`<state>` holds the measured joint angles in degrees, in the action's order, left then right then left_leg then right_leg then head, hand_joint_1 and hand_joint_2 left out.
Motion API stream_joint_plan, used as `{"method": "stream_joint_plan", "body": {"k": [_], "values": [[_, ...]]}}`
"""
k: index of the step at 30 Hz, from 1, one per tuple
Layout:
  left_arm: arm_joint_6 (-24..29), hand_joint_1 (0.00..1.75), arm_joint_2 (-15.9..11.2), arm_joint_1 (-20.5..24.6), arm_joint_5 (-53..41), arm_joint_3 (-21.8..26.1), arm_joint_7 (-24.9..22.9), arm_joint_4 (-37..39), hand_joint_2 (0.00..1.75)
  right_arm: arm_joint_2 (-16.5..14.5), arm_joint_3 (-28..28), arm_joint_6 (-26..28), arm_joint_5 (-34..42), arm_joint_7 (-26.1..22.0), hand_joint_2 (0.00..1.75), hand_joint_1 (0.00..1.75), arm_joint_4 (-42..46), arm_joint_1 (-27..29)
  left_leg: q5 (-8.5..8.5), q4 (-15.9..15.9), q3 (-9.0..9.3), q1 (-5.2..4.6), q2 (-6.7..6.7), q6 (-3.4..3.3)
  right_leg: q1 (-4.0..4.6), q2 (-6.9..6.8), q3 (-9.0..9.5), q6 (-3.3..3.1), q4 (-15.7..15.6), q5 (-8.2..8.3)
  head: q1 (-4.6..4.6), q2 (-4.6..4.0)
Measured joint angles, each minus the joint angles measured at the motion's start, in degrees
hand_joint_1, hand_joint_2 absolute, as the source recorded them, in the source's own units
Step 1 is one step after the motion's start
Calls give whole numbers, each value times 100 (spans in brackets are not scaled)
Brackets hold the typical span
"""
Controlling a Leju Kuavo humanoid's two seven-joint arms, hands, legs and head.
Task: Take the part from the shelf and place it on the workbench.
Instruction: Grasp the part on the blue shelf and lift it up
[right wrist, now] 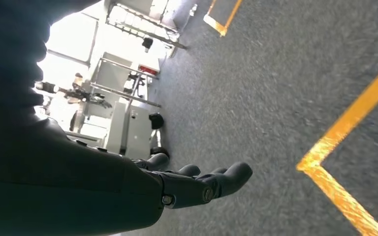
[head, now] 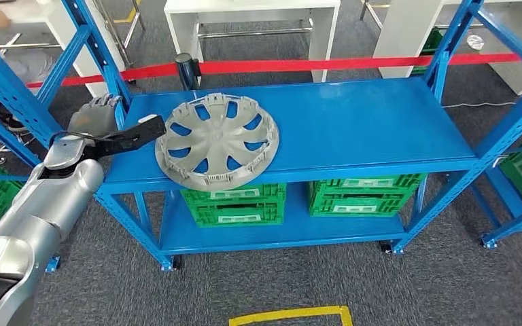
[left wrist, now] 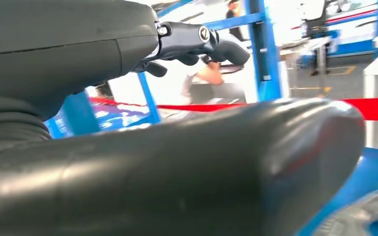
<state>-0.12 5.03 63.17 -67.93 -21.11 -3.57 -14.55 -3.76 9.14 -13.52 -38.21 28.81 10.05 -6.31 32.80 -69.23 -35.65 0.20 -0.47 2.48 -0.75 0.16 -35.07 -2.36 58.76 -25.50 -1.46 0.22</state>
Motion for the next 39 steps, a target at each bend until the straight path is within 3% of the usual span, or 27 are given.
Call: {"method": "stream_joint_plan", "body": {"k": [2,3,4,6,8,10,14,17,21,26,32,39], "values": [[-1,0,-3,-37,0,0,0,13,0,0,0,-1,1,0,175,0,0,7,154,-470,-414,3,6,23,1,11,95,-9,2,-85,2,0],[-1,0,-5,-52,0,0,-2,19,0,0,0,-1,1,0,175,0,0,16,91,-450,-512,3,8,19,1,18,154,-6,3,-131,1,0],[-4,0,-8,-57,0,0,-3,22,0,0,0,-1,1,0,175,0,0,24,-112,-227,-512,1,9,1,2,24,221,0,4,-179,2,0],[-24,0,-16,-52,0,0,-8,28,0,-3,0,-1,1,0,175,0,-1,29,-733,531,-372,-12,10,-58,8,31,335,22,9,-269,1,0],[-95,0,-22,-50,1,0,-10,44,0,-8,0,-1,0,-1,175,0,-2,16,-1035,1018,-265,-38,14,-114,19,49,372,74,23,-346,-2,0],[-243,0,-14,-53,1,0,26,50,0,-10,0,-1,-8,-1,175,0,-2,13,-1041,1090,-226,-50,11,-140,33,62,377,124,21,-393,-2,0],[-658,0,20,-73,-38,-21,392,57,0,-11,0,-1,-33,-2,175,0,-2,20,-1101,1140,-199,-46,-19,-140,47,41,427,5,-53,-380,3,0],[-750,0,66,-132,-70,-75,600,57,0,-11,0,-1,-34,-6,175,0,-2,9,-1071,1140,-192,-50,-37,-185,48,21,476,35,-118,-399,5,0],[-762,0,89,-155,-87,-96,734,57,175,-11,0,-1,-34,-30,175,0,-2,8,-1053,1139,-184,-53,-40,-213,42,17,500,136,-160,-407,4,0],[-670,0,159,-280,-128,-209,1522,23,175,-11,2,-1,-34,-61,175,0,-2,14,-1050,1138,-160,-55,-43,-221,37,11,523,187,-168,-409,4,0],[-567,0,291,-529,63,-402,2680,-99,175,-6,14,-1,-49,-101,175,0,-2,34,-1050,1139,-144,-54,-36,-220,41,13,537,193,-163,-406,4,0],[-575,0,257,-735,792,-678,3337,-355,175,17,25,-1,-105,-196,175,0,-2,76,-1050,1141,-141,-52,-37,-219,46,12,540,193,-157,-410,4,0]]}}
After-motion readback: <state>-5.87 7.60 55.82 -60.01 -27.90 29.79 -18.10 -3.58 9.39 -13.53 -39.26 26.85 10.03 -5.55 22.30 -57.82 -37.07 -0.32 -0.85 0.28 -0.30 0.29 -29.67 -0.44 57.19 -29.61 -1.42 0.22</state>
